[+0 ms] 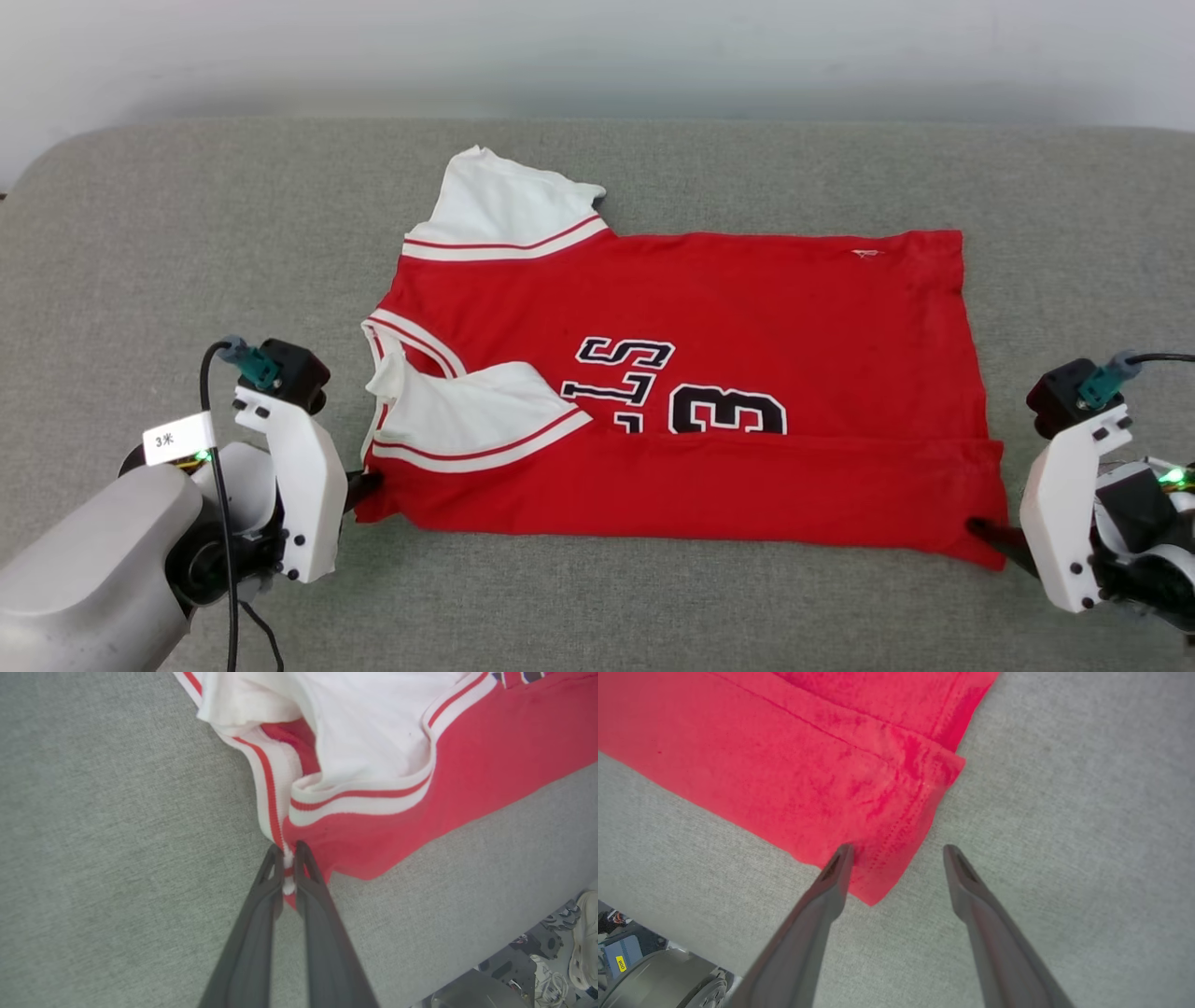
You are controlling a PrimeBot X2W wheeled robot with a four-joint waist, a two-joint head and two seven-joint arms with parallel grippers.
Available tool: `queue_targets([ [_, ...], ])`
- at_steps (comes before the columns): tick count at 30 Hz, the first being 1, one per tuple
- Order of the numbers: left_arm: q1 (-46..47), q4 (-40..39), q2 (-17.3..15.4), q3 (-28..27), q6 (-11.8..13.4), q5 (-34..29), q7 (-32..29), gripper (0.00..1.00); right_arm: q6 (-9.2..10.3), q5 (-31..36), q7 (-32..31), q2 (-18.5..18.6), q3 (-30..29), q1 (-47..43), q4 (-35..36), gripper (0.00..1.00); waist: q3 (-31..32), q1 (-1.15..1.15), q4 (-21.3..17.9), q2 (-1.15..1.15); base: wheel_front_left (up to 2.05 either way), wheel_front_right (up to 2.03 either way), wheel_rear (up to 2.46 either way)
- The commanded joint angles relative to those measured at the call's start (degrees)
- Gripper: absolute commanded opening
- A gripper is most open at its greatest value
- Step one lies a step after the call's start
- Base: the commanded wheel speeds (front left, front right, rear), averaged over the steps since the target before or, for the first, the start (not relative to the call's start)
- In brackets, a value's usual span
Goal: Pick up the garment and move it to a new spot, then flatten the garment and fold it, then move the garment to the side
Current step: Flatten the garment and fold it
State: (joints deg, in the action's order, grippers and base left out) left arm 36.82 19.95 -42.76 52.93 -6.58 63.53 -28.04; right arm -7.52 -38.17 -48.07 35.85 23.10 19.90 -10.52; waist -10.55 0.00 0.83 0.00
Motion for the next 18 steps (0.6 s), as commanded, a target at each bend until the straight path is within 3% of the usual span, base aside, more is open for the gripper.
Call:
queue_targets([
  [1, 0.74, -0.24, 0.08, 0.02, 0.07, -0.38, 0.22, 0.00, 0.07, 0.53, -0.17, -0.70, 0.33, 0.83, -0.91, 1.00, -0.51, 0.00, 0.36, 0.00, 0.00, 0.00, 0.00],
  [16, 1.54, -0.26, 0.48, 0.05, -0.10, -1.12, 1.77, 0.00, -0.05, -0.25, 3.94, -6.59, 9.28, -2.40, -12.24, 1.00, -3.54, 0.00, 0.99, 0.00, 0.00, 0.00, 0.00],
  [17, 1.44, -0.11, 0.44, 0.11, -0.12, -1.11, 1.89, 0.00, -0.10, -0.51, 4.56, -6.53, 9.80, -2.17, -12.33, 0.32, -3.50, 0.00, 0.91, 0.00, 0.00, 0.00, 0.00],
  [18, 1.26, 0.05, 0.39, 0.13, -0.15, -1.06, 2.05, 0.00, -0.11, -0.78, 5.17, -6.32, 10.04, -1.73, -12.40, 0.00, -3.39, 0.00, 0.80, 0.00, 0.00, 0.00, 0.00],
])
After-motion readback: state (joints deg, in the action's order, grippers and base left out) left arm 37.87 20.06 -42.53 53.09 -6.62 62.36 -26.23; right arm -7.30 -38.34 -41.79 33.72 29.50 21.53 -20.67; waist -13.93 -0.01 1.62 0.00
